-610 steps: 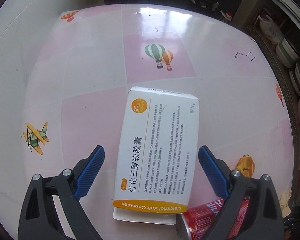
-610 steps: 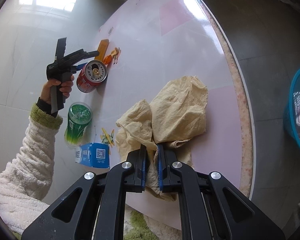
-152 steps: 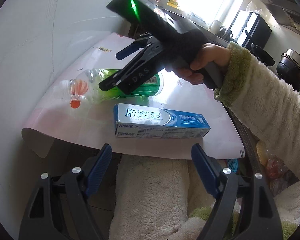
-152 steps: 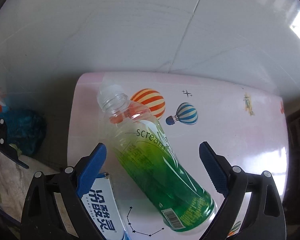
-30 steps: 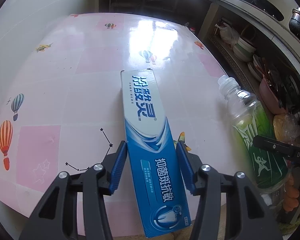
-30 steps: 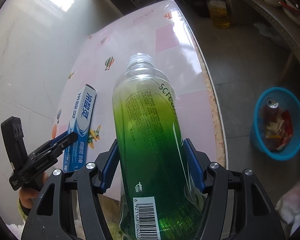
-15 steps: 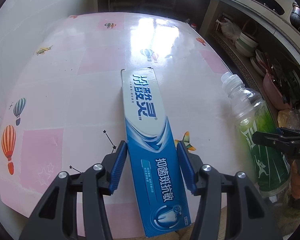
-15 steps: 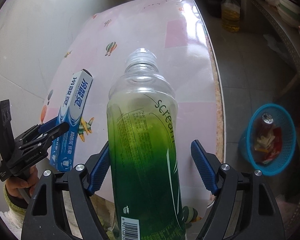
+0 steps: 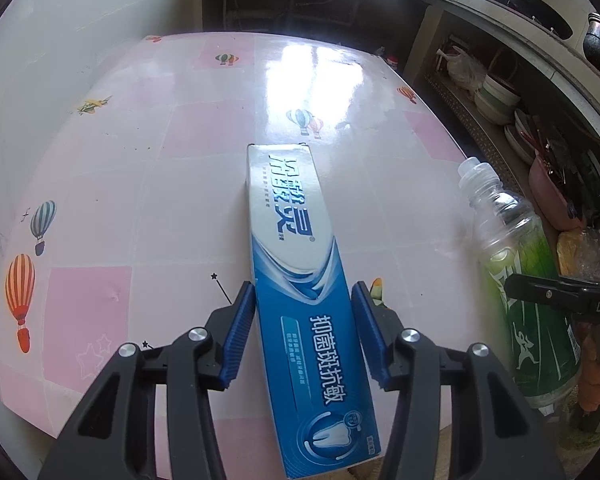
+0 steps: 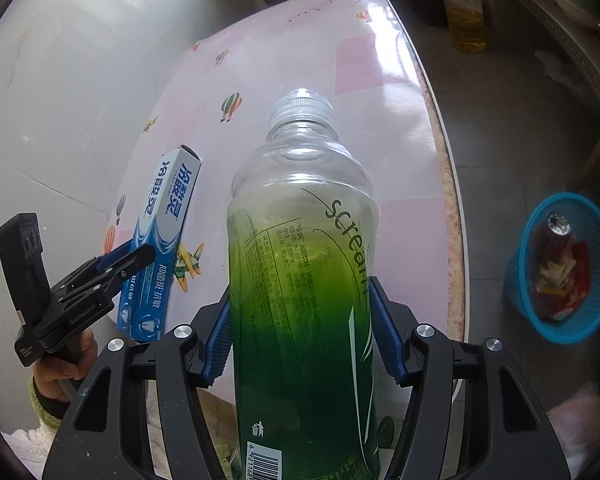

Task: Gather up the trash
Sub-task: 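Lift the toothpaste box and bottle and carry both toward the blue basket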

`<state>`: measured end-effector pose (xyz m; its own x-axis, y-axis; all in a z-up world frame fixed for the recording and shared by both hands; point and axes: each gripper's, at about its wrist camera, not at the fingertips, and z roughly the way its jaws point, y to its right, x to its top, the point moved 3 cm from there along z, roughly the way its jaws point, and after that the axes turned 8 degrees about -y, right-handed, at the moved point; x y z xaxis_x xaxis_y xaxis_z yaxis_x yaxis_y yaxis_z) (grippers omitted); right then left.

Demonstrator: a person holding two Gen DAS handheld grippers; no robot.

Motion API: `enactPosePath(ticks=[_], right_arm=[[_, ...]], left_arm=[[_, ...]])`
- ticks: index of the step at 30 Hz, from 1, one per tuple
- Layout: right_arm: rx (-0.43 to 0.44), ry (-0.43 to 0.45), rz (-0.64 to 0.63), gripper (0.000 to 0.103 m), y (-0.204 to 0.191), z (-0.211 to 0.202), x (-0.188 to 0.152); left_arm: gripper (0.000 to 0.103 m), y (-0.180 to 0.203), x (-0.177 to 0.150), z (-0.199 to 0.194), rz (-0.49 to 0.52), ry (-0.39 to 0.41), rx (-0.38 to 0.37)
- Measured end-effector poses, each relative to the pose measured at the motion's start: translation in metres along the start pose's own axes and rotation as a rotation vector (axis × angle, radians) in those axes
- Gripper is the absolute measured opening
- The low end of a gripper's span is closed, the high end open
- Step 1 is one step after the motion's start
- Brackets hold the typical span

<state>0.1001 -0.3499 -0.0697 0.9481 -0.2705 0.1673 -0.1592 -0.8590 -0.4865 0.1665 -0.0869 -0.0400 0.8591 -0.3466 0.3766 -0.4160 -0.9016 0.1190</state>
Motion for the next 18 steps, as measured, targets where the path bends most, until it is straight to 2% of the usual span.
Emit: enactPosePath(ticks=[10,18], right_arm=[[0.058,0.066,0.022,0.057,0.011,-0.021,-0.004],[0.106,0.140,0.057,0.057,0.025,-0.049,-0.019]], left_arm=[[0.048,0.006,0.006,-0.026,-0.008,0.064,-0.033],[0.048,0.032,0.014,-0.045,0.030,0.107,-0.090]])
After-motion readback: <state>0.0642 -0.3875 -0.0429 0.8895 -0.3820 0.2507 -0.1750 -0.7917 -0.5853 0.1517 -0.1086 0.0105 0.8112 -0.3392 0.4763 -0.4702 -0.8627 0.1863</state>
